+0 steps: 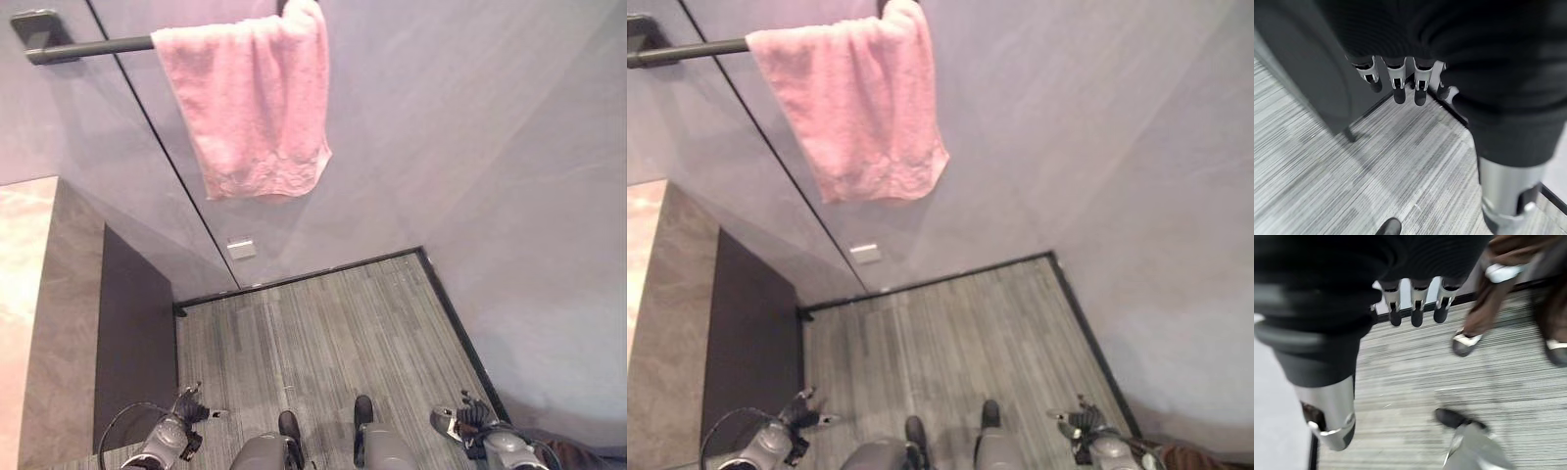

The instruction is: Put brush and paste in cup on sink, flatten towel.

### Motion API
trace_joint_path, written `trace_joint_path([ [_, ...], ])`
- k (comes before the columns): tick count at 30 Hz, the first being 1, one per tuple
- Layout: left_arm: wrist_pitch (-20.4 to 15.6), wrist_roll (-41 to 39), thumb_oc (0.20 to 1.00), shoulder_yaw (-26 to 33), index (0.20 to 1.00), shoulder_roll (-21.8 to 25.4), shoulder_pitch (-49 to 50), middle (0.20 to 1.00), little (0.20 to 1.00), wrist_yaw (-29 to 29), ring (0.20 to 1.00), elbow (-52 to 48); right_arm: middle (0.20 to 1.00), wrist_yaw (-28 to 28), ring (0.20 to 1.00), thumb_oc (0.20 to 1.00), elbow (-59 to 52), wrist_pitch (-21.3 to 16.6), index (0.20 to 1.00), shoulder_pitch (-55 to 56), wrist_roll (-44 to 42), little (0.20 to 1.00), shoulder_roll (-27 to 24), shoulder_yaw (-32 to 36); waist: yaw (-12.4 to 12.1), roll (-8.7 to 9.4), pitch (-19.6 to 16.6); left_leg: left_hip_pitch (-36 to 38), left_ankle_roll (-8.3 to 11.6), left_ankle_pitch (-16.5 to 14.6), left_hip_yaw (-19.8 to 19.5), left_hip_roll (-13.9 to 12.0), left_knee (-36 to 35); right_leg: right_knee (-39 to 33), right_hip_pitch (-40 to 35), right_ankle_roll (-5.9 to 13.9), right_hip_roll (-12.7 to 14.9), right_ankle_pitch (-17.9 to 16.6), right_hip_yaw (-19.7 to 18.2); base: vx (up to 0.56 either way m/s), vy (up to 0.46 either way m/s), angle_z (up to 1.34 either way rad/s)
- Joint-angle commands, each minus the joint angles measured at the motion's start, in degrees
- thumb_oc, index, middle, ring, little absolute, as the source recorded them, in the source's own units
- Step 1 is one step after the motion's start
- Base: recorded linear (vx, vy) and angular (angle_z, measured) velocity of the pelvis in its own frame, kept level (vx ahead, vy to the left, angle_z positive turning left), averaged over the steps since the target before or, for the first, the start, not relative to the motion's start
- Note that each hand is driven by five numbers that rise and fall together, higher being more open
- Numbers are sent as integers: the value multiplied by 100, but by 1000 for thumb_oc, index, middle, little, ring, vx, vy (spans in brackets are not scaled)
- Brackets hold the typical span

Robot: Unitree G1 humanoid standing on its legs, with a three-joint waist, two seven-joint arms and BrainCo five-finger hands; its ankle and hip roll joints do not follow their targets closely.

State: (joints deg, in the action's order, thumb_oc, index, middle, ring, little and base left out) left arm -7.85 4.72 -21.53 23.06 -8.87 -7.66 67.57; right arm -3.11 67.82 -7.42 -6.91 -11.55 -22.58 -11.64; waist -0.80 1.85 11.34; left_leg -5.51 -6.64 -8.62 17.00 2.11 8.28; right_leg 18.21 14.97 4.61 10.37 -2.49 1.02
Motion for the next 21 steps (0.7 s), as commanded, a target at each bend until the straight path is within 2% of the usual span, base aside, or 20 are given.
trace_joint_path([
  [1,-156,236,1000,13,1000,395,53,1000,1000,34,1000,-188,1000,-5,1000,1000,-90,-221,1000,31,-307,1000,-117,-199,79,81,-74,-80,488,136,-943,-115,47,262,17,330,-350,-256,-423,92,159,15],
  [2,-156,236,1000,13,1000,394,55,1000,1000,34,1000,-189,1000,-5,1000,1000,-89,-222,1000,32,-308,1000,-119,-200,79,83,-64,-59,491,128,-943,-113,40,291,14,327,-348,-230,-423,210,265,18],
  [3,-149,263,1000,20,1000,409,26,1000,1000,48,1000,-139,1000,-24,1000,1000,-88,-250,1000,40,-284,1000,-62,-251,97,112,-70,114,474,149,-917,-40,-205,136,276,274,-655,-85,-248,191,136,18],
  [5,-138,270,1000,8,1000,406,2,1000,1000,46,1000,-125,1000,-26,1000,1000,-96,-260,1000,45,-246,1000,-45,-285,114,129,-55,205,472,138,-905,11,-291,-17,387,278,-731,-142,-124,171,99,-10],
  [9,-153,278,1000,-77,1000,317,-139,1000,1000,61,1000,-74,1000,-59,1000,1000,-76,-238,1000,117,-116,1000,-35,-264,302,132,-36,709,504,51,-1109,253,-510,-1033,860,400,-812,-605,291,315,38,14],
  [13,-178,331,1000,-156,1000,254,-173,1000,1000,115,1000,-135,1000,-48,1000,1000,-2,-217,1000,233,-24,1000,-64,-189,451,51,-68,1114,578,13,-1405,273,-626,-1232,908,377,-923,-743,269,356,-33,30],
  [15,-178,419,1000,-223,1000,198,-163,1000,1000,173,1000,-144,1000,-67,1000,1000,79,-203,1000,420,78,1000,-104,-121,582,29,-293,1383,727,-9,-1561,184,-602,-1236,666,243,-1056,-712,9,375,-96,69],
  [16,-179,419,1000,-223,1000,196,-161,1000,1000,173,1000,-144,1000,-67,1000,1000,78,-203,1000,423,79,1000,-106,-121,577,20,-288,1397,729,-15,-1557,175,-605,-1234,657,241,-1067,-706,10,396,-111,66],
  [17,-169,419,1000,-219,1000,124,-146,1000,1000,162,1000,-67,1000,-74,1000,1000,131,-206,1000,501,109,1000,-140,-74,645,-66,-436,1388,915,223,-1603,50,-348,-1189,477,131,-1246,-629,-93,243,-80,67],
  [18,-169,419,1000,-219,1000,122,-145,1000,1000,162,1000,-67,1000,-73,1000,1000,130,-206,1000,504,109,1000,-142,-74,650,-71,-438,1385,917,218,-1608,46,-342,-1192,474,129,-1247,-628,-86,339,-138,50],
  [19,-156,412,1000,-204,1000,87,-148,1000,1000,162,1000,-50,1000,-86,1000,1000,139,-198,1000,513,127,1000,-159,-54,672,-101,-457,1217,1096,536,-1575,-11,270,-1210,352,33,-1265,-580,-37,187,-110,1],
  [21,-143,381,1000,-226,1000,37,-204,1000,1000,150,1000,-33,1000,-114,1000,1000,153,-198,1000,498,116,1000,-187,-81,659,23,-418,629,1356,1083,-1514,-79,1458,-1362,30,-110,-1193,-518,-63,232,-160,-11],
])
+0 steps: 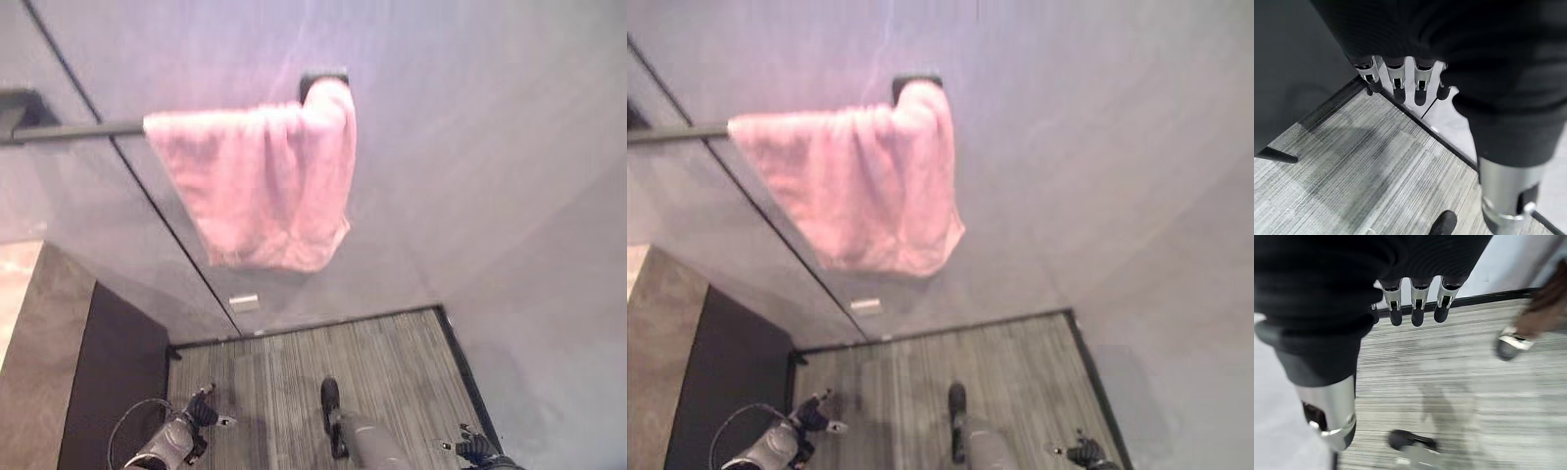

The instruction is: Put brush and paste in cup on sink, flatten towel.

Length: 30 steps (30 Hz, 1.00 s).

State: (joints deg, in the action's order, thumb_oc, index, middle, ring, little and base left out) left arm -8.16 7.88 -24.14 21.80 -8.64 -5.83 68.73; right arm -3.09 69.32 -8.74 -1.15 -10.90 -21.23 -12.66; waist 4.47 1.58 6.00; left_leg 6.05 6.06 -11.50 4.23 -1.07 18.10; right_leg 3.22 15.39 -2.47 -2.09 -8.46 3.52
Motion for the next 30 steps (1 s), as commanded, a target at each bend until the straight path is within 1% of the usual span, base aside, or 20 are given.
trace_joint_path([
  [1,-112,77,1000,-7,1000,166,-285,1000,1000,-53,1000,-152,1000,-148,1000,1000,3,-63,1000,-119,64,1000,-334,-13,76,123,175,-832,97,1436,-242,243,1014,122,-99,525,69,111,-368,180,-128,-5],
  [3,-107,63,1000,-30,1000,166,-331,1000,1000,-118,1000,-142,1000,-202,1000,1000,19,-53,1000,-186,71,1000,-360,-50,-12,256,222,-1215,-53,1268,-104,208,1150,87,-244,491,165,204,-473,173,-74,-27],
  [4,-104,55,1000,-55,1000,139,-350,1000,1000,-130,1000,-141,1000,-216,1000,1000,27,-51,1000,-197,44,1000,-353,-46,-31,271,226,-1331,-131,1126,118,40,957,44,-319,519,201,227,-497,295,101,-42],
  [5,-134,73,1000,-106,1000,114,-320,1000,1000,-178,1000,-190,1000,-269,1000,1000,9,-57,1000,-197,41,1000,-336,-60,-69,266,161,-1414,-206,901,345,-344,-301,-76,-458,689,324,314,-627,278,196,-31],
  [6,-144,56,1000,-110,1000,108,-293,1000,1000,-192,1000,-168,1000,-280,1000,1000,1,-48,1000,-220,84,1000,-332,-86,-100,213,144,-1357,-181,964,236,-410,-761,-64,-460,714,303,355,-697,229,194,-17],
  [7,-145,56,1000,-110,1000,105,-291,1000,1000,-193,1000,-167,1000,-280,1000,1000,0,-48,1000,-217,85,1000,-335,-87,-107,214,154,-1317,-180,977,245,-406,-803,-62,-477,714,304,363,-704,109,134,-28],
  [8,-140,96,1000,-130,1000,107,-286,1000,1000,-231,1000,-119,1000,-296,1000,1000,19,-47,1000,-240,186,1000,-346,-155,-149,155,153,-1259,-170,1042,53,-411,-1029,30,-490,724,283,437,-781,98,147,-69],
  [9,-157,47,1000,-124,1000,112,-254,1000,1000,-197,1000,-64,1000,-245,1000,1000,-32,-58,1000,-289,204,1000,-340,-174,-192,125,162,-1212,-148,1005,-213,-326,-910,191,-442,720,265,501,-893,119,250,-110],
  [14,-190,350,1000,-377,1000,254,-385,1000,1000,-193,1000,-274,1000,-197,1000,1000,-185,-54,1000,-420,386,1000,-377,-358,-164,173,200,-1082,-339,723,-109,-62,-1053,292,-310,867,333,341,-1310,-1,186,-68],
  [16,-244,463,1000,-427,1000,444,-417,1000,1000,-231,1000,-500,1000,-236,1000,1000,-405,-99,1000,-503,408,1000,-456,-347,-212,261,270,-1169,-455,629,122,75,-1000,124,-152,1062,441,35,-1528,-126,164,-29],
  [17,-244,463,1000,-427,1000,444,-417,1000,1000,-231,1000,-500,1000,-236,1000,1000,-406,-99,1000,-503,408,1000,-456,-346,-215,261,269,-1169,-455,628,124,75,-1000,124,-150,1063,441,35,-1531,-203,175,-55],
  [18,-263,414,1000,-319,1000,538,-358,1000,1000,-279,1000,-500,1000,-255,1000,1000,-625,-144,1000,-546,421,1000,-483,-345,-248,314,284,-1224,-514,599,278,121,-1051,-148,-14,1203,566,-279,-1582,-101,87,-50],
  [21,-270,401,1000,-262,1000,628,-305,1000,1000,-314,1000,-469,1000,-282,1000,1000,-933,-183,1000,-567,414,1000,-504,-328,-289,350,265,-1263,-540,613,366,95,-1132,-402,137,1291,660,-524,-1601,-142,69,-40],
  [22,-281,423,1000,-256,1000,698,-274,1000,1000,-335,1000,-398,1000,-324,1000,1000,-1126,-244,1000,-635,262,1000,-507,-280,-349,324,281,-1355,-560,680,354,54,-1115,-241,180,1196,661,-367,-1399,-149,24,-25],
  [23,-282,423,1000,-257,1000,698,-275,1000,1000,-336,1000,-397,1000,-324,1000,1000,-1128,-243,1000,-634,262,1000,-508,-279,-341,321,284,-1357,-559,676,344,53,-1107,-229,179,1195,661,-357,-1389,-173,33,-11],
  [24,-259,458,1000,-242,1000,702,-241,1000,1000,-340,1000,-355,1000,-313,1000,1000,-1183,-269,1000,-660,183,1000,-499,-297,-394,308,275,-1391,-558,739,336,43,-1116,9,22,1132,651,-179,-1306,-108,5,11],
  [25,-239,468,1000,-204,1000,699,-191,1000,1000,-335,1000,-307,1000,-310,1000,1000,-1211,-291,1000,-657,144,1000,-484,-314,-440,301,226,-1382,-558,788,320,24,-1182,125,-163,1076,628,23,-1283,-151,-19,20],
  [26,-220,476,1000,-124,1000,716,-109,1000,1000,-315,1000,-249,1000,-285,1000,1000,-1420,-330,1000,-639,100,1000,-515,-352,-559,298,118,-1375,-551,904,276,-16,-1316,389,-548,1052,509,397,-1357,-92,-69,22],
  [29,-213,453,1000,-82,1000,706,-30,1000,1000,-285,1000,-222,1000,-282,1000,1000,-1487,-341,1000,-654,57,1000,-547,-356,-724,360,-5,-1411,-514,1005,203,-52,-1433,261,-727,1043,518,486,-1339,-55,-134,1],
  [30,-234,349,1000,10,1000,676,41,1000,1000,-285,1000,-205,1000,-304,1000,1000,-1721,-377,1000,-700,24,1000,-603,-386,-842,437,-44,-1449,-466,1048,160,-102,-1422,142,-703,1015,514,499,-1252,-62,-166,9],
])
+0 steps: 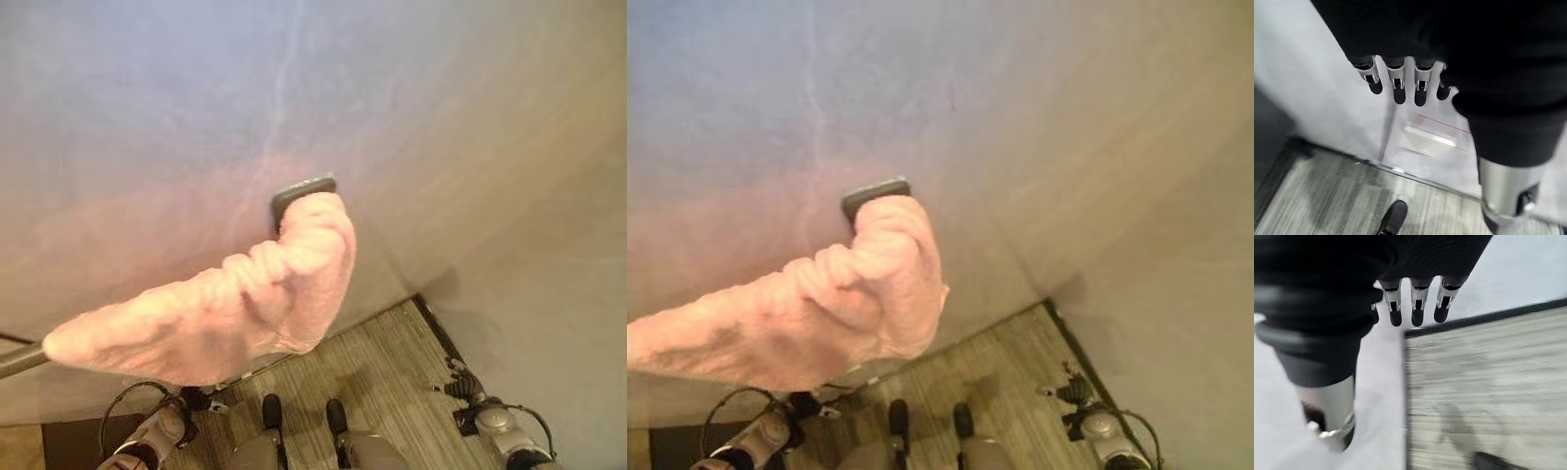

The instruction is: Put brush and paste in cup on sink, flatten towel.

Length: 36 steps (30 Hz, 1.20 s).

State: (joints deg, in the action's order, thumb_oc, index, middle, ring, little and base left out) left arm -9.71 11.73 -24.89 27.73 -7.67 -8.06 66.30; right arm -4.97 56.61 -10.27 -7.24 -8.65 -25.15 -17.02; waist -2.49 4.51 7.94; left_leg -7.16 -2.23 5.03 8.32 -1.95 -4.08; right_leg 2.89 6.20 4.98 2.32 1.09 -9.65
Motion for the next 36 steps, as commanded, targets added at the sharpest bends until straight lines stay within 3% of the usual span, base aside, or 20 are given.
trace_joint_path([
  [1,-79,-48,1000,80,1000,66,-60,1000,1000,-66,1000,29,1000,-138,1000,1000,-550,-230,1000,-119,-196,1000,-236,37,-152,158,-220,-159,381,-589,-283,-23,829,169,245,246,48,-423,100,-90,-236,31],
  [6,-68,-125,1000,174,1000,34,64,1000,1000,-82,1000,-128,1000,-193,1000,1000,-1202,-271,1000,-182,-114,1000,-475,25,-186,173,-131,-181,490,-422,-471,-114,803,40,141,125,-108,-316,336,-60,-170,38],
  [10,-85,-122,1000,163,1000,32,224,1000,1000,-59,1000,-365,1000,-240,1000,1000,-1495,-337,1000,-32,-292,1000,-570,281,-148,90,-34,-243,618,-116,-609,-229,643,15,117,42,-190,-237,636,-84,-135,40],
  [11,-64,-103,1000,100,1000,-6,174,1000,1000,-45,1000,-466,1000,-261,1000,1000,-1462,-325,1000,79,-414,1000,-550,438,-6,41,31,-376,675,51,-42,-426,653,80,131,35,-90,-219,913,-99,-46,47],
  [12,-64,-103,1000,100,1000,-6,174,1000,1000,-45,1000,-466,1000,-261,1000,1000,-1462,-325,1000,79,-414,1000,-550,438,-5,40,30,-379,675,51,-44,-426,655,81,132,35,-90,-218,915,-160,-53,45],
  [13,-72,-46,1000,60,1000,-3,182,1000,1000,-25,1000,-603,1000,-299,1000,1000,-1516,-288,1000,184,-377,1000,-568,497,79,17,55,-344,694,-19,335,-556,827,137,174,29,7,-241,1132,-76,-15,95],
  [14,-97,36,1000,41,1000,29,239,1000,1000,-34,1000,-663,1000,-310,1000,1000,-1537,-295,1000,187,-401,1000,-555,514,61,16,67,-255,668,-248,139,-468,986,137,171,26,25,-237,1160,-81,-16,94],
  [16,-129,93,1000,46,1000,66,334,1000,1000,-15,1000,-781,1000,-325,1000,1000,-1555,-315,1000,193,-396,1000,-551,521,61,-1,14,-184,668,-353,-39,-389,987,103,195,27,44,-268,1138,-23,37,56],
  [17,-177,179,1000,59,1000,130,464,1000,1000,-1,1000,-1008,1000,-354,1000,1000,-1592,-364,1000,199,-432,1000,-537,582,91,-85,-94,-41,694,-341,-265,-362,751,45,226,73,72,-319,1130,-11,71,14],
  [21,-238,307,1000,54,1000,290,696,1000,1000,69,1000,-1360,1000,-379,1000,1000,-1645,-411,1000,244,-478,1000,-538,674,89,-233,-219,178,672,-264,-254,-340,327,22,197,133,141,-348,1123,39,112,7],
  [26,-423,345,1000,138,1000,839,978,1000,1000,135,1000,-2248,1000,-402,1000,1000,-1880,-481,1000,195,-613,1000,-553,713,-1,-326,-262,376,614,-249,-200,-220,71,-112,139,240,332,-511,1076,-2,114,1],
  [28,-607,377,1000,265,1000,1364,1168,1000,1000,139,1000,-3006,1000,-440,1000,1000,-2096,-566,1000,100,-726,1000,-567,709,-66,-326,-255,420,583,-228,-168,-160,-50,-189,167,303,396,-634,1018,-45,108,-11],
  [32,-880,288,1000,438,1000,1898,1377,1000,1000,170,1000,-3634,1000,-350,1000,1000,-2470,-707,1000,111,-894,1000,-688,701,-105,-292,-249,396,584,-226,-160,-147,-92,-258,198,358,444,-726,1000,-53,40,-14],
  [33,-1125,238,1000,366,1000,2367,1458,1000,1000,192,1000,-4114,1000,-228,1000,1000,-2692,-807,1000,138,-1048,1000,-855,665,-132,-271,-217,361,586,-229,-159,-131,-92,-322,239,395,479,-808,990,-71,24,-6],
  [35,-1123,232,1000,372,1000,2376,1467,1000,1000,198,1000,-4124,1000,-224,1000,1000,-2693,-807,1000,141,-1053,1000,-854,665,-134,-267,-220,360,585,-229,-157,-130,-92,-328,239,396,480,-813,987,-25,8,-1],
  [36,-1359,31,1000,379,1000,2913,1642,1000,1000,329,1000,-4847,1000,12,1000,1000,-2853,-888,1000,120,-1231,1000,-1084,516,-196,-248,-210,357,586,-241,-139,-122,-92,-417,237,425,501,-888,984,-40,10,-1],
])
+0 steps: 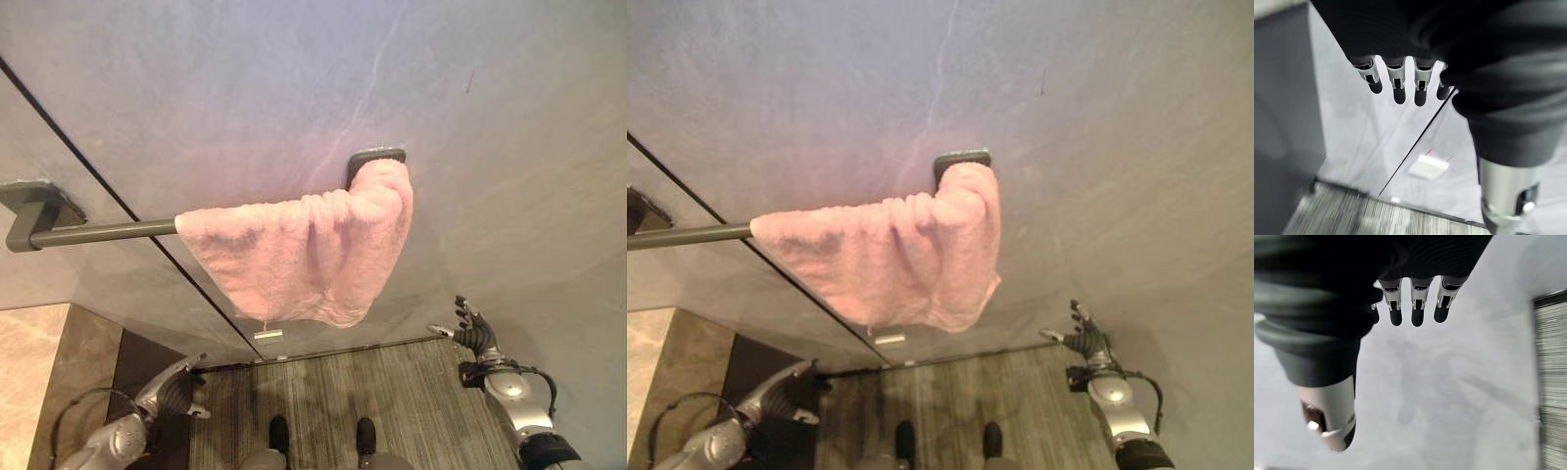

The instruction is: Put brush and paste in cup on sink, flatten towel.

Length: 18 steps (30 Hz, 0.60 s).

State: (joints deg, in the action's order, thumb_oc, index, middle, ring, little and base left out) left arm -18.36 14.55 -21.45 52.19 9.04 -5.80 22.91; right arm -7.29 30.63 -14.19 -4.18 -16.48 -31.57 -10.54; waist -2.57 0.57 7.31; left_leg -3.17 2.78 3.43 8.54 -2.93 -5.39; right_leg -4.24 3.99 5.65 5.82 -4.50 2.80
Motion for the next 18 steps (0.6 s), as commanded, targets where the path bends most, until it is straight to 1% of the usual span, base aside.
trace_joint_path([
  [1,-635,-514,1000,145,1000,793,169,1000,1000,150,1000,-836,1000,460,1000,1000,-393,-564,1000,-250,-700,1000,-714,-337,-246,162,-155,-23,92,-83,-149,-27,39,263,451,378,173,-349,-269,-33,15,-6],
  [2,-649,-794,1000,298,1000,893,272,1000,1000,195,1000,-1055,1000,571,1000,1000,-331,-563,1000,-334,-904,1000,-783,-445,-287,174,-179,-7,93,-86,-148,-18,39,229,423,379,188,-357,-264,-5,7,-10],
  [3,-636,-815,1000,345,1000,907,315,1000,1000,216,1000,-1089,1000,582,1000,1000,-320,-567,1000,-351,-917,1000,-781,-463,-276,179,-176,-3,93,-87,-145,-18,39,224,417,379,188,-359,-266,19,13,-8],
  [4,-662,-1213,1000,528,1000,951,425,1000,1000,256,1000,-1277,1000,735,1000,1000,-350,-538,1000,-441,-1123,1000,-924,-614,-330,197,-196,18,92,-80,-167,-7,39,193,380,374,192,-359,-254,17,15,-4],
  [6,-601,-1811,1000,800,1000,881,548,1000,1000,375,1000,-1483,1000,920,1000,1000,-584,-521,1000,-492,-1364,1000,-1091,-773,-369,211,-202,31,86,-76,-186,3,39,176,347,375,200,-350,-236,0,0,0],
  [7,-595,-1822,1000,824,1000,883,570,1000,1000,387,1000,-1497,1000,922,1000,1000,-586,-519,1000,-499,-1369,1000,-1094,-782,-359,210,-200,33,86,-76,-188,3,39,174,343,375,200,-350,-234,0,0,0],
  [8,-630,-2309,1000,1056,1000,842,542,1000,1000,439,1000,-1738,1000,1010,1000,1000,-705,-504,1000,-624,-1555,1000,-1156,-911,-385,221,-198,31,84,-63,-209,15,39,168,329,366,206,-353,-230,0,0,0],
  [10,-654,-2631,1000,1183,1000,791,422,1000,1000,473,1000,-1936,1000,1113,1000,1000,-860,-475,1000,-797,-1704,1000,-1185,-1109,-380,249,-198,22,91,-50,-227,14,39,160,315,354,196,-363,-219,0,0,0],
  [14,-624,-2765,1000,1150,1000,598,57,1000,1000,502,1000,-2157,1000,1173,1000,1000,-914,-374,1000,-1240,-1719,1000,-999,-1551,-410,314,-182,-25,110,-27,-232,-2,39,128,331,336,168,-384,-217,0,0,0],
  [15,-623,-2765,1000,1153,1000,596,54,1000,1000,502,1000,-2155,1000,1172,1000,1000,-907,-375,1000,-1251,-1720,1000,-998,-1556,-407,313,-179,-26,110,-27,-231,-3,39,130,333,336,167,-383,-218,0,0,0],
  [16,-608,-2851,1000,1108,1000,536,-152,1000,1000,520,1000,-2194,1000,1177,1000,1000,-977,-318,1000,-1483,-1646,1000,-906,-1807,-432,351,-145,-66,119,-8,-214,-23,39,114,377,328,143,-418,-231,-12,-18,-3],
  [17,-608,-2851,1000,1109,1000,534,-153,1000,1000,520,1000,-2192,1000,1176,1000,1000,-975,-318,1000,-1487,-1646,1000,-905,-1809,-432,350,-144,-67,119,-7,-213,-24,39,114,379,328,142,-419,-233,-15,-45,-5],
  [18,-608,-2852,1000,1016,1000,551,-394,1000,1000,557,1000,-2284,1000,1168,1000,1000,-972,-281,1000,-1814,-1545,1000,-758,-2132,-475,405,-107,-114,134,6,-166,-55,39,60,419,329,115,-468,-238,0,-34,-5],
])
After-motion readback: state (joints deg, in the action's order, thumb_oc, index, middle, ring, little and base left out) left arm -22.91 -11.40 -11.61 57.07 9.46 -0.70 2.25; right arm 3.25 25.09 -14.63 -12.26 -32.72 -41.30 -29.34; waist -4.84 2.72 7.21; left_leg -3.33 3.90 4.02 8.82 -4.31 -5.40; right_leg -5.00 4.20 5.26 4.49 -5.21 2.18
